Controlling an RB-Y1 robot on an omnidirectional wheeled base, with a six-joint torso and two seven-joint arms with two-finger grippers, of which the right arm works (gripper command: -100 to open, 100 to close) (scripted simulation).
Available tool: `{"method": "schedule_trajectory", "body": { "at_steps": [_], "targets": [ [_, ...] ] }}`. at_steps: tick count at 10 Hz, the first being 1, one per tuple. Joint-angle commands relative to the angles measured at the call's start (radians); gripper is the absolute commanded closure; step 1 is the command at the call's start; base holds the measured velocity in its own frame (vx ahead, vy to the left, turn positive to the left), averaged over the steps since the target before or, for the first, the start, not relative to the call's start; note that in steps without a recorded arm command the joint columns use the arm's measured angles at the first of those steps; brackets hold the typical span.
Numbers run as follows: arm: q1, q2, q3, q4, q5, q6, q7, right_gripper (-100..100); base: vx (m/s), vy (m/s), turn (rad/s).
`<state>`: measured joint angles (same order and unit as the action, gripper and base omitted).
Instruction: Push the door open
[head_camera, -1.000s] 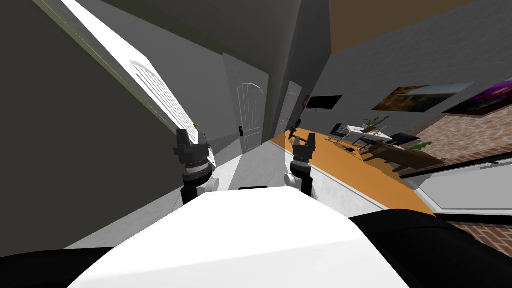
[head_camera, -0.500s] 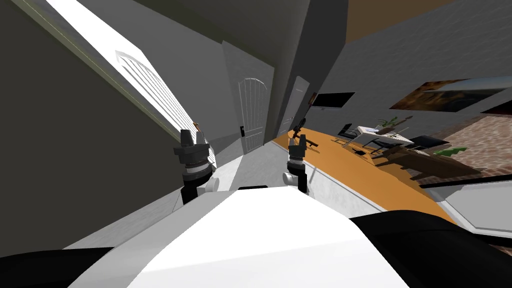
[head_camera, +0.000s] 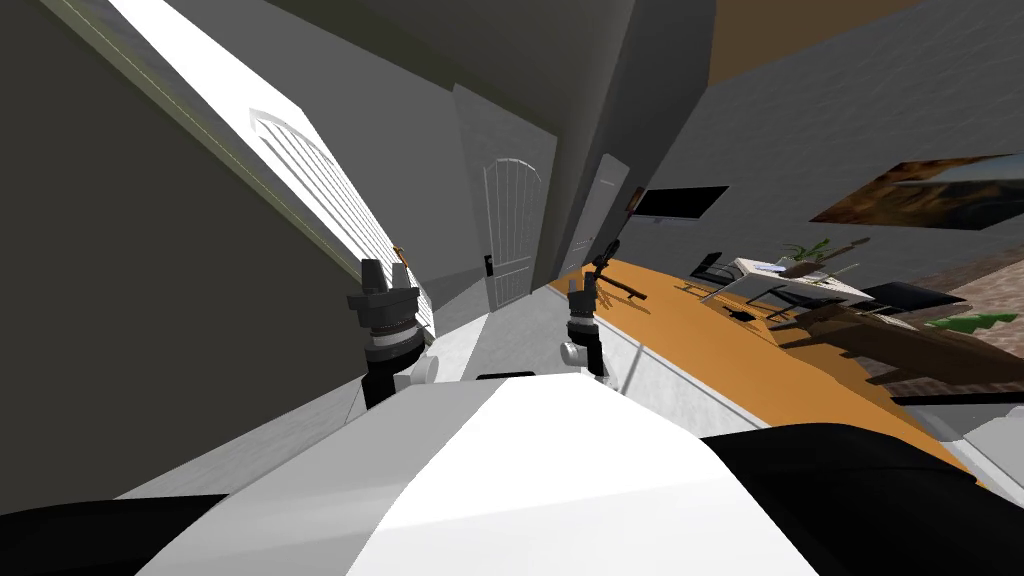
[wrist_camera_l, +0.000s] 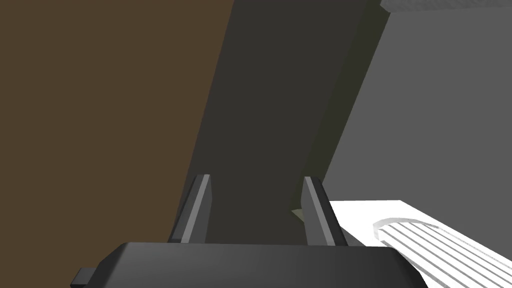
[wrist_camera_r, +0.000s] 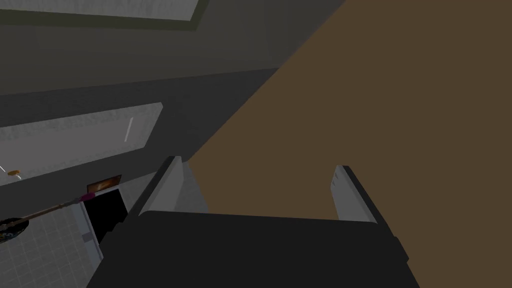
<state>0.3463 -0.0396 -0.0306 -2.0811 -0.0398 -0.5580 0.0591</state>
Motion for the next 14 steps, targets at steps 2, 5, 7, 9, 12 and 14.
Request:
{"method": "schedule_trajectory", "body": {
  "at_steps": [2,5,7,9,12,14],
  "targets": [
    [-0.025,-0.009,0.009,0.048,0.007,0.017,-0.011,-100,0.112,0.012,0.070],
    [-0.059,-0.017,0.018,0.112,0.015,0.032,-0.024,-100,0.107,0.001,0.080],
    [-0.082,-0.022,0.025,0.156,0.021,0.043,-0.033,-100,0.102,-0.006,0.068],
    [-0.106,-0.026,0.032,0.202,0.027,0.053,-0.042,-100,0.096,0.006,0.085],
    [-0.143,-0.031,0.042,0.271,0.036,0.070,-0.056,-100,0.100,-0.005,0.084],
    [-0.168,-0.034,0.049,0.318,0.042,0.081,-0.066,-100,0.101,0.003,0.070]
  ]
}}
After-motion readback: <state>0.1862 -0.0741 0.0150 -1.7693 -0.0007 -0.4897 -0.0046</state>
